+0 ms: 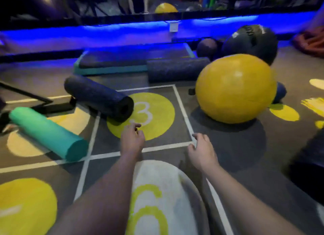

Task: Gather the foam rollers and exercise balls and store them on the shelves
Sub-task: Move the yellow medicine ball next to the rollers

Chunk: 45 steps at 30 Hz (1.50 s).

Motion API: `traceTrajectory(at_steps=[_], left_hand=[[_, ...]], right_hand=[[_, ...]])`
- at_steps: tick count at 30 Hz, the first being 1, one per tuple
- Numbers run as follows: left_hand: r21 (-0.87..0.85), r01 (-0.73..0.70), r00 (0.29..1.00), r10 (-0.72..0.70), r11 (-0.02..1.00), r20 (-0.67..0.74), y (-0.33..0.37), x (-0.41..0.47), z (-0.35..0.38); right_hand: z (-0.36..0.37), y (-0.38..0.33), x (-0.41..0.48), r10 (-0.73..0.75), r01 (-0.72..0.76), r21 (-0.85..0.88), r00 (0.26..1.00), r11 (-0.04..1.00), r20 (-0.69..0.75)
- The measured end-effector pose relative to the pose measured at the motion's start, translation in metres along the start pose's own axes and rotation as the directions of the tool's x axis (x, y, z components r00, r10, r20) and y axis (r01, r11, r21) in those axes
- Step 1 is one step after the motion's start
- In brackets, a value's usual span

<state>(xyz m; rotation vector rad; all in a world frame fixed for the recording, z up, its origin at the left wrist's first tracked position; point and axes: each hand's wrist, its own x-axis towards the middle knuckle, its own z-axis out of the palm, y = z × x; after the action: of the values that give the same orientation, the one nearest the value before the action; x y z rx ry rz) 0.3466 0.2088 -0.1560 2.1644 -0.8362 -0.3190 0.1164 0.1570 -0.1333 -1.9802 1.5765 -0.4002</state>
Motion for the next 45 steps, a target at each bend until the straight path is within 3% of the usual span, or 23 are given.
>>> traceTrajectory(at_steps=[3, 5, 11, 15, 18, 21, 26, 28, 30, 34, 36, 38, 42, 43, 45], left_hand=[[-0.097, 0.194, 0.973, -0.204, 0.976, -0.109, -0.048, 0.034, -0.016], [-0.173, 0.236, 0.961, -0.256, 0.956, -0.107, -0.059, 0.046, -0.01], [-0.418, 0.154, 0.973, -0.211, 0.895, -0.094, -0.025, 0.084, 0.043], [-0.602, 0.166, 0.983, -0.176, 0.781, 0.042, 0.044, 0.097, 0.081], [-0.69, 0.153, 0.985, -0.05, 0.708, 0.167, 0.097, 0.096, 0.103], [-0.734, 0.114, 0.98, 0.045, 0.67, 0.193, 0.136, 0.096, 0.125], [-0.783, 0.071, 0.94, 0.222, 0.618, 0.26, 0.16, 0.091, 0.175], [-0.751, 0.011, 0.906, 0.312, 0.661, 0.287, 0.165, 0.095, 0.202], [-0.702, -0.046, 0.88, 0.362, 0.711, 0.308, 0.177, 0.091, 0.227], [-0.596, -0.177, 0.852, 0.425, 0.783, 0.305, 0.235, 0.052, 0.243], [-0.519, -0.217, 0.857, 0.416, 0.827, 0.304, 0.287, 0.036, 0.246], [-0.387, -0.202, 0.846, 0.359, 0.9, 0.394, 0.351, 0.023, 0.25], [-0.044, -0.298, 0.704, 0.25, 0.954, 0.665, 0.465, -0.007, 0.258], [0.055, -0.375, 0.658, 0.224, 0.925, 0.719, 0.486, -0.016, 0.263], [0.19, -0.615, 0.533, 0.226, 0.765, 0.815, 0.523, -0.034, 0.279]], right_hand=[[0.039, -0.031, 0.009, -0.068, 0.076, -0.095, 0.994, 0.993, 0.088], [0.057, -0.05, 0.016, -0.091, 0.109, -0.147, 0.989, 0.983, 0.118], [0.06, -0.096, 0.064, -0.106, 0.148, -0.274, 0.981, 0.95, 0.163], [0.02, -0.094, 0.105, 0.01, -0.006, -0.34, 1.0, 0.941, 0.01], [-0.013, -0.074, 0.124, 0.078, -0.117, -0.367, 0.99, 0.923, -0.119], [-0.041, -0.047, 0.146, -0.056, -0.038, -0.605, 0.989, 0.795, -0.136], [-0.093, -0.008, 0.205, -0.409, 0.28, -0.816, 0.911, 0.506, 0.059], [-0.114, 0.007, 0.229, -0.475, 0.368, -0.842, 0.866, 0.395, 0.156], [-0.136, 0.022, 0.247, -0.474, 0.349, -0.857, 0.869, 0.378, 0.144], [-0.195, 0.068, 0.251, -0.373, 0.191, -0.812, 0.927, 0.552, -0.036], [-0.244, 0.093, 0.245, -0.256, 0.128, -0.755, 0.965, 0.644, -0.055], [-0.301, 0.117, 0.235, -0.104, 0.052, -0.695, 0.994, 0.717, -0.033], [-0.403, 0.167, 0.21, 0.158, -0.091, -0.554, 0.985, 0.828, 0.074], [-0.422, 0.183, 0.202, 0.219, -0.136, -0.528, 0.971, 0.838, 0.099], [-0.453, 0.217, 0.178, 0.376, -0.283, -0.44, 0.916, 0.852, 0.14]])
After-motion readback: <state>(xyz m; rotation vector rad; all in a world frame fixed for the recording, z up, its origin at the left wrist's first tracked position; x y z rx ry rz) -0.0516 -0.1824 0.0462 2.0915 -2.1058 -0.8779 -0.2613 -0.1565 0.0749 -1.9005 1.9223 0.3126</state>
